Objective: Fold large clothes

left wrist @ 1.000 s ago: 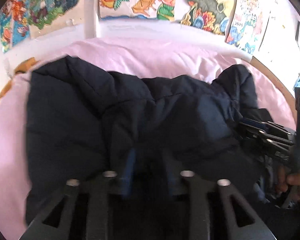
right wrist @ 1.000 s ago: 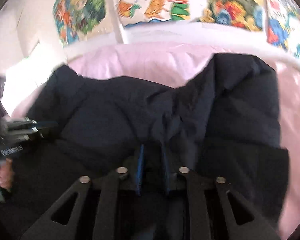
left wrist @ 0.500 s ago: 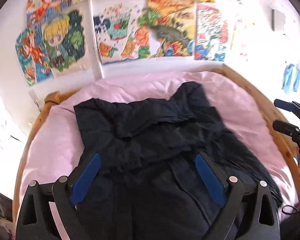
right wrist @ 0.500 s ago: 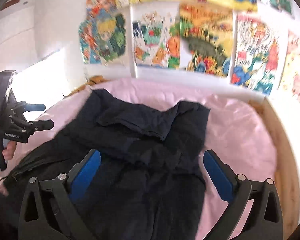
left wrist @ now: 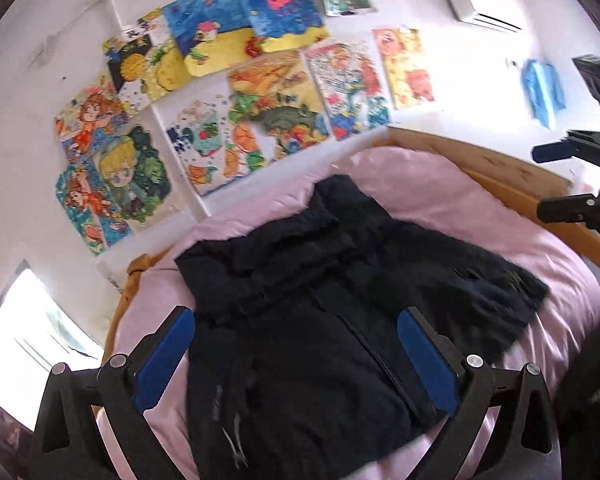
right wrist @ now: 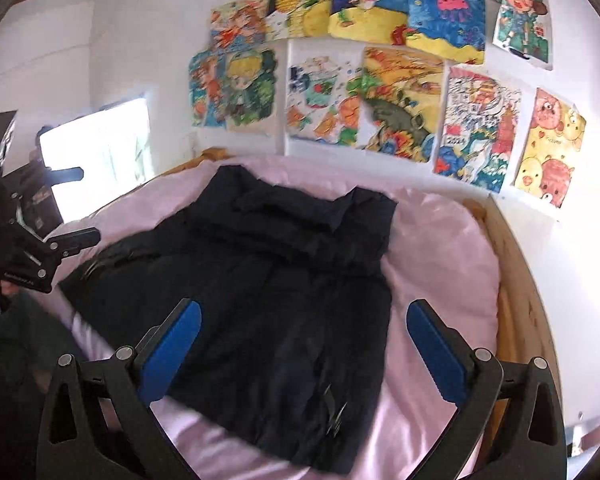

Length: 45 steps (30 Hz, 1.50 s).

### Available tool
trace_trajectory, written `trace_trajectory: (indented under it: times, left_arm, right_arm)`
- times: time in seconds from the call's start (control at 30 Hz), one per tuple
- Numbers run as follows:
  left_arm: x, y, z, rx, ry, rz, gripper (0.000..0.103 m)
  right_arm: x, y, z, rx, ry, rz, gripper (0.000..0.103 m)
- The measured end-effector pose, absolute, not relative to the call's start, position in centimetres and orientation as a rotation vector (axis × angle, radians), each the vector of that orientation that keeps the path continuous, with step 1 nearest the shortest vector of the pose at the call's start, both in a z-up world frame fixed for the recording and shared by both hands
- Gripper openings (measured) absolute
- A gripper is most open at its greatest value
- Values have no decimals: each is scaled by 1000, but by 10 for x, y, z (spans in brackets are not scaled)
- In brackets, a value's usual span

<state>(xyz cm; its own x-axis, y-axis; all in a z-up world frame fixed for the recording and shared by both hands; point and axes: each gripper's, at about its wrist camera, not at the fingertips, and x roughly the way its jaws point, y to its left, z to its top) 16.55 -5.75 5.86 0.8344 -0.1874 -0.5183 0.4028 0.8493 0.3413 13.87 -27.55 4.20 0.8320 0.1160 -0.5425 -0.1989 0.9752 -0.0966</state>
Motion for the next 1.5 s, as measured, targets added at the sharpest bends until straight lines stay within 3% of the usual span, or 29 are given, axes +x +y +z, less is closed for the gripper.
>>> trace_trajectory:
  times: [0.33, 0.63, 0.93, 1.37, 1.43, 1.5]
  left_arm:
    - [140, -30, 18, 403, 576, -277, 103]
    - [139, -36, -34, 440, 760, -286, 103]
    - [144, -64, -70, 618, 866, -276, 103]
    - [149, -71, -102, 781, 922, -134, 103]
    - [151, -70, -103, 781, 927, -125, 103]
    - [147, -72, -103, 800, 911, -122, 103]
  right_arm:
    - [101, -220, -40, -398, 750, 269, 101]
    - [126, -221, -99, -465, 963, 126, 101]
    - [146, -216, -130, -503, 996, 102, 101]
    - [168, -216, -126, -543, 921, 10, 101]
    - [168, -217, -118, -513, 896, 6, 97]
    - [168, -223, -106, -448, 863, 18, 76]
